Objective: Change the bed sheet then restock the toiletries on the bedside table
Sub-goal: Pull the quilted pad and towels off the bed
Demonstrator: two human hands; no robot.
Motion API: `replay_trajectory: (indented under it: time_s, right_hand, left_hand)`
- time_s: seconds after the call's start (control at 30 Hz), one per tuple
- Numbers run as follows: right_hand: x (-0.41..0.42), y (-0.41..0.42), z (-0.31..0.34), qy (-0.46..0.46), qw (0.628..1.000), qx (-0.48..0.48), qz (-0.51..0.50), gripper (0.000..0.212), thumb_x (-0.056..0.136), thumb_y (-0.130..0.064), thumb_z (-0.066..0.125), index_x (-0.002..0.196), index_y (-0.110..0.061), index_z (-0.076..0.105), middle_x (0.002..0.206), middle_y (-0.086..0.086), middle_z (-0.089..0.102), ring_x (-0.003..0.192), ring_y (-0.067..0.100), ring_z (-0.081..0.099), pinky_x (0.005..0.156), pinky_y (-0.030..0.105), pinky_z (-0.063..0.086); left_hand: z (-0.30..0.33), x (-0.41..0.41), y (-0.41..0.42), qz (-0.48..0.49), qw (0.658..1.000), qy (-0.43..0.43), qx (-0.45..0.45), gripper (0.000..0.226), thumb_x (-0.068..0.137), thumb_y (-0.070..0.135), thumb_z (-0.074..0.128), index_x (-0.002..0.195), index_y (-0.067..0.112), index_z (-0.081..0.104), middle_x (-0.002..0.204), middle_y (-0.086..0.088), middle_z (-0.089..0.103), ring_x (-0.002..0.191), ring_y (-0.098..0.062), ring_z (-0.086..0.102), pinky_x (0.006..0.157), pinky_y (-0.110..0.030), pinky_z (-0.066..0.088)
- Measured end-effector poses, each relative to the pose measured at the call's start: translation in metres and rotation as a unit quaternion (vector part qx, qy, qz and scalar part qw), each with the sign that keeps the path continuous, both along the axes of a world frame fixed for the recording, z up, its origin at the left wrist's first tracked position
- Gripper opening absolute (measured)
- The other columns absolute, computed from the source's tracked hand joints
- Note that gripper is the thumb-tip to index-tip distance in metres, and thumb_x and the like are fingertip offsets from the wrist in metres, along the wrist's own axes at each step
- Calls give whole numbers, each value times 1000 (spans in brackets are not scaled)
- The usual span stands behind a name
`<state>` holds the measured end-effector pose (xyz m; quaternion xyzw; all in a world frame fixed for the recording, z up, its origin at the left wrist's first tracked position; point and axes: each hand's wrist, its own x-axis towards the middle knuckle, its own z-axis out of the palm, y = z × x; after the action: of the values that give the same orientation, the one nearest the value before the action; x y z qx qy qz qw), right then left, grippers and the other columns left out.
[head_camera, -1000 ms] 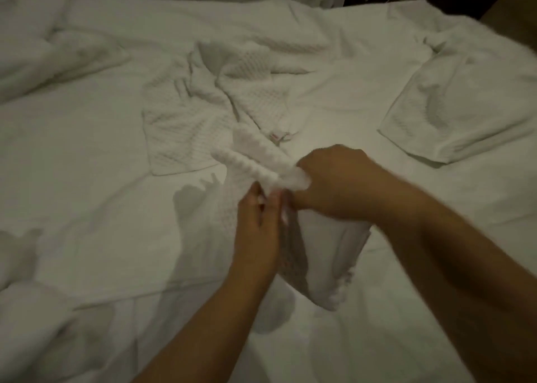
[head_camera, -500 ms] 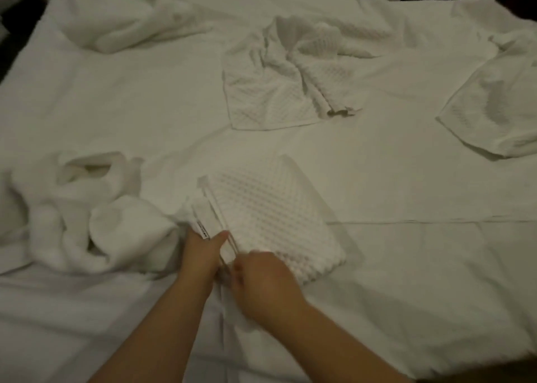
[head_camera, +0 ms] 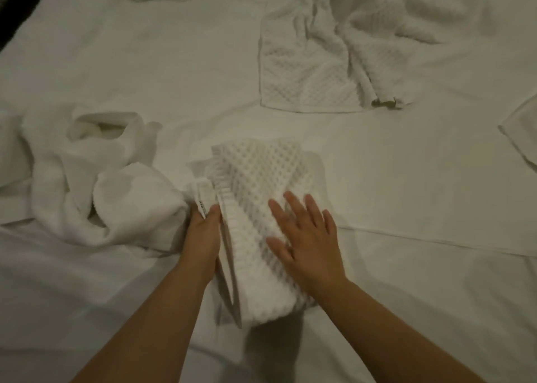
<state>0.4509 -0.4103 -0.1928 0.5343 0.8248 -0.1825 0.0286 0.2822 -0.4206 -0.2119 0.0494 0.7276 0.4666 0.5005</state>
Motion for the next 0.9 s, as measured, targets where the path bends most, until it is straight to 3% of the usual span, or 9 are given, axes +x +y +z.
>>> replay_trajectory:
  time_s: [0.1, 0.2, 0.27, 0.37, 0.47, 0.53, 0.7, 0.8, 0.9]
  right_hand:
    - [8, 4, 3, -16, 999, 4, 34, 67, 90, -69, 1, 148, -38, 13, 155, -2, 25, 141, 22, 9, 110, 42, 5]
    - [11, 14, 6, 29, 999, -36, -14, 78, 72, -78, -19, 143, -46, -11, 157, -13, -9, 143, 11, -13, 115, 39, -6]
    - [13, 24, 12, 74, 990, -73, -93, 73, 82, -73, -4, 147, -41, -3, 158, -10, -6, 145, 14, -2, 117, 37, 2]
    - [12, 33, 15, 85, 982, -106, -131, 55, 99, -47, 22, 150, -34, 6, 159, -3, 0, 144, 18, 10, 116, 33, 11]
    - [10, 34, 15, 79, 982, -110, -132, 55, 100, -43, 25, 150, -34, 6, 159, -2, 0, 144, 19, 12, 115, 34, 14]
    - [11, 34, 17, 89, 980, -113, -141, 55, 99, -43, 26, 150, -34, 6, 159, -3, 2, 143, 20, 13, 115, 35, 15]
    - [14, 35, 14, 23, 987, -105, -124, 62, 97, -53, 23, 150, -31, 0, 159, 2, 2, 141, 25, 21, 113, 40, 21]
    - [6, 28, 11, -38, 995, -24, -86, 72, 87, -57, 7, 151, -26, 4, 158, 10, 10, 140, 31, 26, 110, 48, 26]
    - [-4, 35, 11, -5, 1000, 8, -23, 67, 86, -46, 9, 149, -28, 1, 157, 1, -1, 145, 22, 4, 115, 46, 9]
  left_hand:
    - [5, 6, 2, 5, 998, 58, -16, 42, 101, 29, 40, 140, 15, 40, 133, -4, 50, 125, -25, 46, 103, -32, 37]
    - [29, 19, -14, -13, 952, 306, -8, 37, 95, 16, 51, 128, 0, 46, 127, -17, 49, 115, -30, 48, 91, -29, 36]
    - [39, 32, -25, -83, 911, 402, 16, 36, 90, 12, 58, 123, 0, 49, 121, -15, 46, 106, -25, 47, 86, -28, 38]
    - [42, 48, -20, -153, 923, 353, 6, 41, 88, 19, 61, 124, 6, 47, 123, -10, 46, 108, -24, 49, 91, -31, 42]
    - [40, 50, 3, -102, 957, 261, -81, 62, 82, 27, 69, 132, 4, 40, 131, -12, 46, 116, -29, 49, 99, -38, 43]
    - [45, 49, 16, -57, 974, 192, -109, 56, 84, 27, 69, 129, 5, 44, 127, -11, 53, 110, -29, 55, 92, -35, 47]
    - [50, 48, -10, -46, 970, 232, -62, 37, 92, 18, 59, 126, 5, 52, 116, -2, 58, 107, -20, 55, 88, -22, 38]
    - [42, 45, -27, -70, 910, 391, -123, 36, 85, 8, 64, 117, -1, 51, 116, -23, 55, 107, -39, 53, 88, -39, 40]
    - [40, 63, -11, -149, 808, 570, 23, 49, 80, 16, 53, 127, 4, 45, 132, -19, 43, 124, -35, 39, 102, -46, 29]
